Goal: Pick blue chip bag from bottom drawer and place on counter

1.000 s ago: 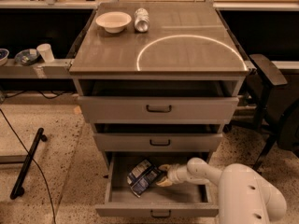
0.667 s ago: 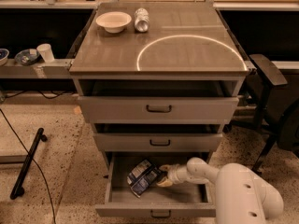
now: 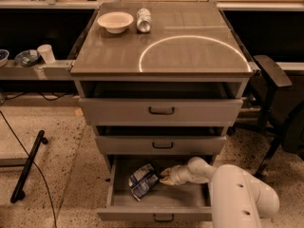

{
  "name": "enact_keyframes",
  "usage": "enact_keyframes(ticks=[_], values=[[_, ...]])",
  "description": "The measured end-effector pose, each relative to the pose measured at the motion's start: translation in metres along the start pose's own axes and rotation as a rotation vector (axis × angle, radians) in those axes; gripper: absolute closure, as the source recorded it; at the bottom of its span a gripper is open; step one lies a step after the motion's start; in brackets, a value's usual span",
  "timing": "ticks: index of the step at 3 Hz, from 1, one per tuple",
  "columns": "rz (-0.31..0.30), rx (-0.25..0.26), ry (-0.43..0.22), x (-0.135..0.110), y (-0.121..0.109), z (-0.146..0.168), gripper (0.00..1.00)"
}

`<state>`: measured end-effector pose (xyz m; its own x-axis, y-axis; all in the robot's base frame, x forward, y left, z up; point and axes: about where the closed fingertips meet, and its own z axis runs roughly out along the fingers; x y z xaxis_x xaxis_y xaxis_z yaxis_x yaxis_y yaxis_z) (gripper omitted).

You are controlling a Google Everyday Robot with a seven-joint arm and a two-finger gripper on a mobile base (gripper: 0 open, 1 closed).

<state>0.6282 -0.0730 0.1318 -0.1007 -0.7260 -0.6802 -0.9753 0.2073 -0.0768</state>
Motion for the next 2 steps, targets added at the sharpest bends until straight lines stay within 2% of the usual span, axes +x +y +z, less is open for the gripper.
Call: enact_keyframes(ticks=[1, 2], values=[[0.005, -0.019, -0.001, -0.002, 0.006, -0.001, 0.92], [-0.028, -0.043, -0.078, -0.029, 0.023, -0.026, 1.00]])
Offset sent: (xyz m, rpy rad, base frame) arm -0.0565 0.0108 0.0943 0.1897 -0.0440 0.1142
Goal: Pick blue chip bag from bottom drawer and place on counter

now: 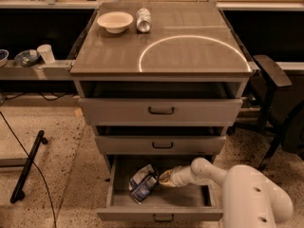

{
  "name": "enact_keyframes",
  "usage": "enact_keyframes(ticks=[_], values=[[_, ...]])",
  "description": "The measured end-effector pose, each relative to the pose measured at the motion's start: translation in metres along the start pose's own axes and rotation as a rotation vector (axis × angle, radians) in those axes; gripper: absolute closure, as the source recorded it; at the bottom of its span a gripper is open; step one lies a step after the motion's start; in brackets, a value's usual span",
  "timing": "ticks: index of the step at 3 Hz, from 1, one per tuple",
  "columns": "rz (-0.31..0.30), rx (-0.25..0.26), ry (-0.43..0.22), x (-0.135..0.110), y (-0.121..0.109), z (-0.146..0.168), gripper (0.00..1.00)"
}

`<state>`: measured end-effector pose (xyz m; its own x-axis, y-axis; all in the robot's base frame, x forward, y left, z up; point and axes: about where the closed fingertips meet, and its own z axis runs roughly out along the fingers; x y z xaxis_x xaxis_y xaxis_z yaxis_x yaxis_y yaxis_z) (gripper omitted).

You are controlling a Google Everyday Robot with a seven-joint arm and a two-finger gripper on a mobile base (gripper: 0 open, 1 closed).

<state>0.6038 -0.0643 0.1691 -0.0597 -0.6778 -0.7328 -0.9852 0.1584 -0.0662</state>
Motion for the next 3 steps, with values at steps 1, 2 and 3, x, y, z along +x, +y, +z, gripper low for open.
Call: enact_keyframes(ticks=[1, 2, 3], values=[[-0.072, -0.003, -0.125, -0.048, 0.038, -0.063, 1.00], [-0.077, 0.012, -0.187, -0.060, 0.072, -0.117, 1.00], [-0.170, 0.029, -0.304, -0.112, 0.109, -0.185, 1.00]])
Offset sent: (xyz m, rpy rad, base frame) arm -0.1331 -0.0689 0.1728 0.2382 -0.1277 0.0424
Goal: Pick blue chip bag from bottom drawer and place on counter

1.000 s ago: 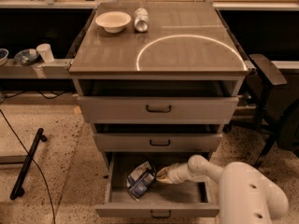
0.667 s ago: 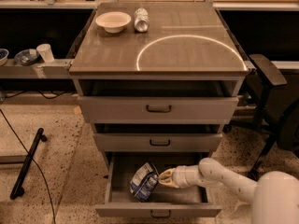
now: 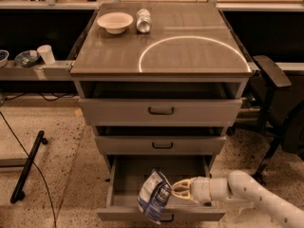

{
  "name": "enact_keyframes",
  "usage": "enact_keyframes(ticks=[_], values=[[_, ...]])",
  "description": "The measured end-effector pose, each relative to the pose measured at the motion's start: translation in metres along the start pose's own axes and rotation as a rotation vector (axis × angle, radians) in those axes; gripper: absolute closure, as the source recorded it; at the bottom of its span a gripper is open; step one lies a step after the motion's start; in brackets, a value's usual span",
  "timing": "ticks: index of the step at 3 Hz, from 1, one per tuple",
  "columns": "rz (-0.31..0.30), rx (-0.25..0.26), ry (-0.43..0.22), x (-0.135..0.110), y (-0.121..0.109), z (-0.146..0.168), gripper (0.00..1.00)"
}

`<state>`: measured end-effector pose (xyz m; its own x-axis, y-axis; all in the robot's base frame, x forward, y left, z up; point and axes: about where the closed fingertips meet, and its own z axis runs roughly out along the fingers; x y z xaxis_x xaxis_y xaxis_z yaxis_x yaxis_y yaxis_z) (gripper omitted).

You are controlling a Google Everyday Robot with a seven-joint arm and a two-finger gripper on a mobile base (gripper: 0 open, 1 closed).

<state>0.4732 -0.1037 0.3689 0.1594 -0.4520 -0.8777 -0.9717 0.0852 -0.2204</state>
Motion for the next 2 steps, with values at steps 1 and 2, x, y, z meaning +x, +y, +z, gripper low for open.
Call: enact_keyframes(ticks=[1, 2], values=[[-0.152, 0.053, -0.056, -0.099, 0.016, -0.053, 1.00], [-0.223, 0.081, -0.060, -0.177, 0.040, -0.085, 1.00]])
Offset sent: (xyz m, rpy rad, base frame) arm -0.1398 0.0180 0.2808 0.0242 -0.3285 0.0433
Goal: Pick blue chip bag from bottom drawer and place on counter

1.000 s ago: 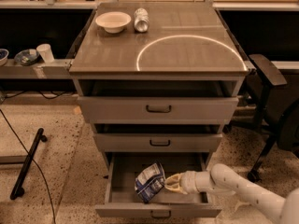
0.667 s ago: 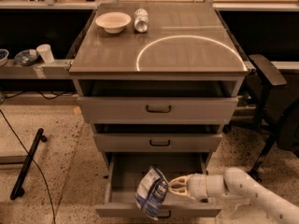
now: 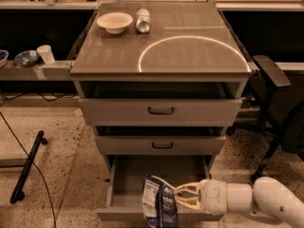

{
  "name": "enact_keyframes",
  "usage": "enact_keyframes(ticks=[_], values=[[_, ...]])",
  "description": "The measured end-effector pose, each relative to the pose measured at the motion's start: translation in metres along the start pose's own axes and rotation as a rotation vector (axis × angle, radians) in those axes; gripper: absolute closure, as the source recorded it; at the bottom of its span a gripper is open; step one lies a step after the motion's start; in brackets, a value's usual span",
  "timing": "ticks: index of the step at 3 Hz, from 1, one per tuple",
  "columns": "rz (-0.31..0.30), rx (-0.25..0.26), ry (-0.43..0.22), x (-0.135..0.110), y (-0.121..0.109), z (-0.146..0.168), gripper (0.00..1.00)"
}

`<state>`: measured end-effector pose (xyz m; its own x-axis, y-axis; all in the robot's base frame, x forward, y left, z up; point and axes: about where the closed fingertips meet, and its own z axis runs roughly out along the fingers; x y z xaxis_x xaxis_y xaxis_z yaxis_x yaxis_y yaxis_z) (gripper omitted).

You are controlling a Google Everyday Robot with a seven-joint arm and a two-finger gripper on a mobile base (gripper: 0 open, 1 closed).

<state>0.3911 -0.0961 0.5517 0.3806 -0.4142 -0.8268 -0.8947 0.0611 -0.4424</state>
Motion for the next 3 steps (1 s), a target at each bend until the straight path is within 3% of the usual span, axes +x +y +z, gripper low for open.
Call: enact_keyframes(ticks=[2, 3], values=[[-0.054, 0.017, 0.012, -0.027, -0.009, -0.013, 1.00], [-0.068, 0.122, 0.000, -0.059, -0.049, -0.050, 1.00]])
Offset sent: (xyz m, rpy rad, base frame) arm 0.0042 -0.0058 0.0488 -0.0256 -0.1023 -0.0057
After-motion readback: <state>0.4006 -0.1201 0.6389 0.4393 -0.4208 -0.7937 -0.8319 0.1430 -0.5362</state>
